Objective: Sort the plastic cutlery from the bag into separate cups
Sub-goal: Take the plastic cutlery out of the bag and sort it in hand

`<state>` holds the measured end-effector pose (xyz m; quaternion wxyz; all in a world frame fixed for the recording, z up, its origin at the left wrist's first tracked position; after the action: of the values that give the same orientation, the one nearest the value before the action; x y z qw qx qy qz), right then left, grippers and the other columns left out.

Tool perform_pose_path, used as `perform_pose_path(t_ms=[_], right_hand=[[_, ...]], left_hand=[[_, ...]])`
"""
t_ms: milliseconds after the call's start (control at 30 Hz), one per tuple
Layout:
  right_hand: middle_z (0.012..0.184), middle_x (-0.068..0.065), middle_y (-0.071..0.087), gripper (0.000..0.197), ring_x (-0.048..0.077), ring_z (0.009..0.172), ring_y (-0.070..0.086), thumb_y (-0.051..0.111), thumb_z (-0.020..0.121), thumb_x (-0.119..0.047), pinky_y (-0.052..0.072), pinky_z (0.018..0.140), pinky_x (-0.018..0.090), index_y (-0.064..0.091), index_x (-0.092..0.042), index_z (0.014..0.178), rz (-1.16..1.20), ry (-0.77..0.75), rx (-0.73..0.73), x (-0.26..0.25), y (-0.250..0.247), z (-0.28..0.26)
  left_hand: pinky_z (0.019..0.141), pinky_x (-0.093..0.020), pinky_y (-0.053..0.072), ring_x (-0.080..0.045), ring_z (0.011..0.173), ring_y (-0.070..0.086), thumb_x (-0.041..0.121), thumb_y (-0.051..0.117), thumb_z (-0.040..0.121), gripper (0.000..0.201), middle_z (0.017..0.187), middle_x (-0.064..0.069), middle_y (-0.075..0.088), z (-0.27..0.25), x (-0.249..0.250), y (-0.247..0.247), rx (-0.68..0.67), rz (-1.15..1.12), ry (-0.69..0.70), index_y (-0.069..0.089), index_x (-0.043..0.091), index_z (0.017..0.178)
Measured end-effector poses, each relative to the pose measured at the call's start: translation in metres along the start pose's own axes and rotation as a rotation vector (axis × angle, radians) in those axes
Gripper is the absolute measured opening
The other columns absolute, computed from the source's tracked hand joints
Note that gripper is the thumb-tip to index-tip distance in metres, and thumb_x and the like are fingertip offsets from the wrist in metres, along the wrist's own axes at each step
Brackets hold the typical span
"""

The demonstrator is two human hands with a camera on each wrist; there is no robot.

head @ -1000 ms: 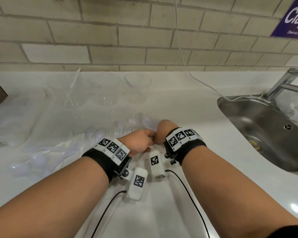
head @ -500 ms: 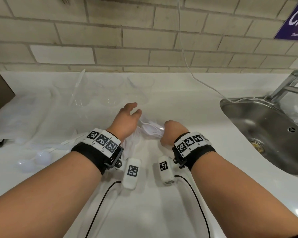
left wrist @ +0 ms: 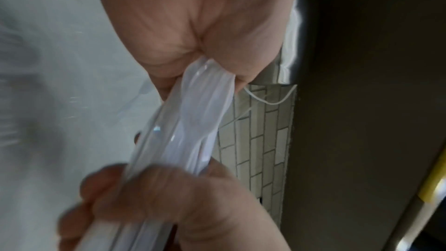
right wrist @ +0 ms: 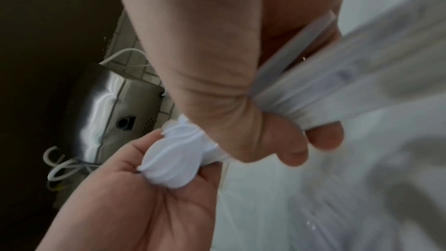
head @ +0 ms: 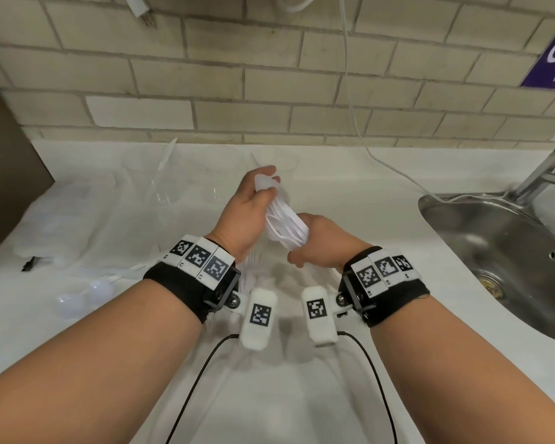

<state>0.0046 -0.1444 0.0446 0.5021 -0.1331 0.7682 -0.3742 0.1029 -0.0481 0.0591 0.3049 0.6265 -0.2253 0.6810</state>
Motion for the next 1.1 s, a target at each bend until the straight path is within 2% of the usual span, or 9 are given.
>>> perform_pose_path(t_ms=[133,267,400,533,700,800,867,967,1100], right_hand=[[0.069,0.007,0.065,0.039,0.027,0.066,0.065,0.067,0.063,0.005,0.054,0.066,0.039,0.057,-0.019,0.093,0.212,-0.018,-0.074,-0.01,0.012,-0.001],[0.067,0.012,0.059,0.03,0.024,0.052,0.06,0.065,0.074,0.011,0.053,0.059,0.037,0.057,-0.011,0.093,0.454,-0.046,-0.174,-0.021,0.022,-0.005],[0.069,0.009,0.059,0.03,0.026,0.056,0.062,0.067,0.075,0.012,0.056,0.064,0.04,0.057,-0.013,0.09,0.598,-0.059,-0.247,-0.034,0.031,-0.003],[0.073,0.011,0.055,0.027,0.025,0.055,0.059,0.065,0.077,0.012,0.053,0.062,0.036,0.055,-0.007,0.094,0.904,-0.149,-0.143,-0.048,0.021,0.005],[0.071,0.01,0.055,0.022,0.025,0.062,0.059,0.06,0.077,0.01,0.054,0.074,0.04,0.059,-0.01,0.085,1.379,-0.413,-0.046,-0.089,0.001,0.011],[0.071,0.01,0.055,0.027,0.026,0.065,0.06,0.061,0.074,0.01,0.054,0.074,0.039,0.066,-0.016,0.079,1.369,-0.555,-0.036,-0.124,0.0,0.011],[0.072,0.01,0.058,0.031,0.029,0.069,0.061,0.063,0.071,0.01,0.056,0.075,0.039,0.069,-0.02,0.076,1.294,-0.596,-0.014,-0.139,0.01,0.013],[0.078,0.01,0.063,0.029,0.031,0.079,0.063,0.074,0.065,0.005,0.054,0.081,0.044,0.064,-0.005,0.09,1.11,-0.551,0.084,-0.144,0.032,0.022],[0.082,0.007,0.069,0.026,0.022,0.078,0.067,0.076,0.069,0.007,0.054,0.073,0.037,0.066,-0.001,0.091,0.999,-0.506,0.123,-0.144,0.05,0.026]], left_hand=[[0.095,-0.035,0.046,-0.014,0.1,0.059,0.029,0.047,0.076,0.033,0.108,0.005,0.063,-0.002,0.006,-0.005,-0.031,0.102,0.005,0.062,0.031,0.106],[0.108,-0.029,0.037,-0.009,0.126,0.047,0.025,0.049,0.085,0.042,0.13,0.006,0.054,-0.003,0.019,-0.017,-0.044,0.15,0.1,0.047,0.037,0.125],[0.115,-0.036,0.03,-0.004,0.128,0.046,0.039,0.039,0.099,0.038,0.125,0.022,0.058,-0.008,0.027,-0.025,-0.101,0.165,0.108,0.057,0.025,0.129],[0.115,-0.044,0.022,-0.018,0.14,0.03,0.063,0.022,0.094,0.041,0.156,0.018,0.021,-0.019,0.03,-0.057,-0.059,-0.155,0.036,0.034,0.06,0.133],[0.105,-0.049,0.039,-0.029,0.12,0.051,0.068,0.028,0.089,0.071,0.139,-0.01,0.049,-0.043,-0.01,-0.083,0.072,-0.585,-0.331,0.051,0.017,0.132],[0.095,-0.047,0.043,-0.035,0.106,0.055,0.063,0.032,0.092,0.074,0.121,-0.02,0.054,-0.055,-0.019,-0.08,0.039,-0.654,-0.465,0.052,0.002,0.129],[0.106,-0.048,0.039,-0.039,0.116,0.053,0.051,0.031,0.098,0.065,0.121,-0.026,0.053,-0.056,-0.015,-0.08,0.04,-0.725,-0.48,0.052,-0.003,0.129],[0.107,-0.044,0.04,-0.033,0.114,0.058,0.034,0.028,0.103,0.05,0.126,-0.024,0.058,-0.052,-0.004,-0.086,0.013,-0.906,-0.42,0.052,-0.001,0.13],[0.105,-0.046,0.04,-0.031,0.111,0.06,0.03,0.025,0.104,0.048,0.126,-0.021,0.061,-0.05,-0.001,-0.094,0.002,-0.982,-0.396,0.051,0.001,0.132]])
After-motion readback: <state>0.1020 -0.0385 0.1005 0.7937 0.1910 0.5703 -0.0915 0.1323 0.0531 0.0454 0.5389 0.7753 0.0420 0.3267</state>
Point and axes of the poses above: each hand's wrist, its own z-axis towards the middle knuckle, its own y-axis out of the palm, x = y × z, the point moved 5 cm from there along z, towards the middle knuckle
